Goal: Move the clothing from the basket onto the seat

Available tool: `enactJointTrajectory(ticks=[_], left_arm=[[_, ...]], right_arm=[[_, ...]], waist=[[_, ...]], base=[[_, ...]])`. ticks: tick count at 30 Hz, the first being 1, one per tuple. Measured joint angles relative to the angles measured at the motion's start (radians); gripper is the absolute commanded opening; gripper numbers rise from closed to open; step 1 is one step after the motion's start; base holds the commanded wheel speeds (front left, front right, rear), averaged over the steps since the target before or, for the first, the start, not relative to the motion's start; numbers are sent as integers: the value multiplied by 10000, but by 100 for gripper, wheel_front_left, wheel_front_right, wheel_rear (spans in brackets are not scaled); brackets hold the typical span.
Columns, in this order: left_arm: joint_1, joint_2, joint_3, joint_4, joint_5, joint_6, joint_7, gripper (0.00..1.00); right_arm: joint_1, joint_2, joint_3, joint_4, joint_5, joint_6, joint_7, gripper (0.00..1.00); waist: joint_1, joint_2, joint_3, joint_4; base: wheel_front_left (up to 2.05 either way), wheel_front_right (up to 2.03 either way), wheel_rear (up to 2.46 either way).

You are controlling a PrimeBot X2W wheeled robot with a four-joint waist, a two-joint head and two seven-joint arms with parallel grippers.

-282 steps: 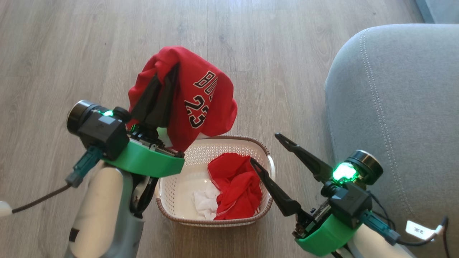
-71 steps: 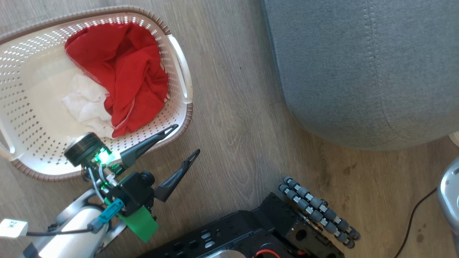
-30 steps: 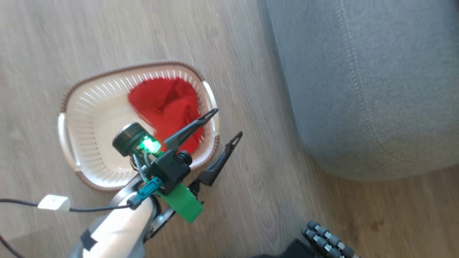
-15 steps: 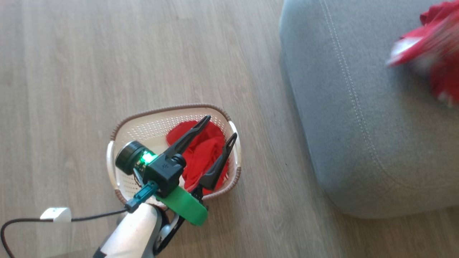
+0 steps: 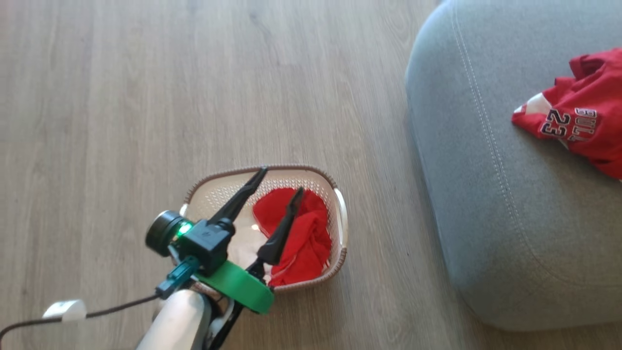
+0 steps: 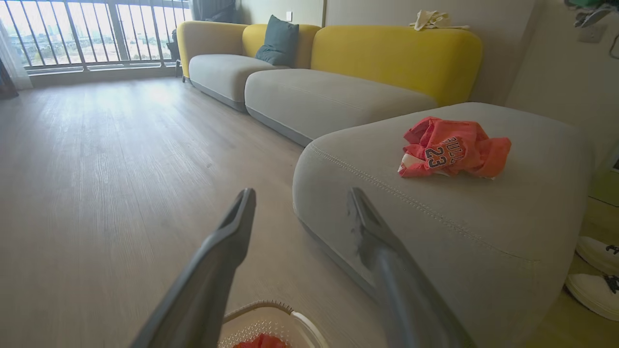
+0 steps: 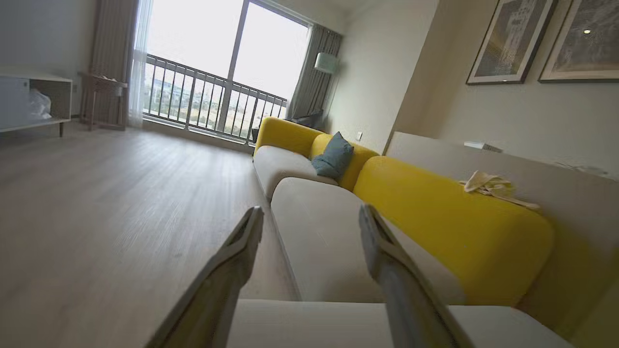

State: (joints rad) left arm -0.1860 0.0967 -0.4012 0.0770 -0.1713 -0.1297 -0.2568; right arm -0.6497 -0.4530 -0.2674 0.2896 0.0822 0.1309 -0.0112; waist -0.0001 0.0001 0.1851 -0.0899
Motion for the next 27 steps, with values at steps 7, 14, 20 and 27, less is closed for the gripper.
enactJointTrajectory(ticks=[7,14,20,27], left_arm=[[440,-360,1507,-307,293,6,-2,100],[697,-420,2615,-418,608,731,0,100],[857,-464,2851,-422,577,1732,-2,100],[1100,-466,2880,-276,518,2215,-2,100]], right_arm=[[1332,433,882,-1375,777,0,-1346,100],[3048,1271,2019,-2727,1624,2,-2180,100],[4738,1925,2861,-3166,3145,0,-2414,100],[5892,2677,3290,-3173,3133,0,-2414,100]], waist=[[0,0,-600,433],[0,-1,-837,1025],[0,0,-971,1482],[0,0,-944,1742]], base=[[0,0,0],[0,0,0],[0,0,0],[0,0,0]])
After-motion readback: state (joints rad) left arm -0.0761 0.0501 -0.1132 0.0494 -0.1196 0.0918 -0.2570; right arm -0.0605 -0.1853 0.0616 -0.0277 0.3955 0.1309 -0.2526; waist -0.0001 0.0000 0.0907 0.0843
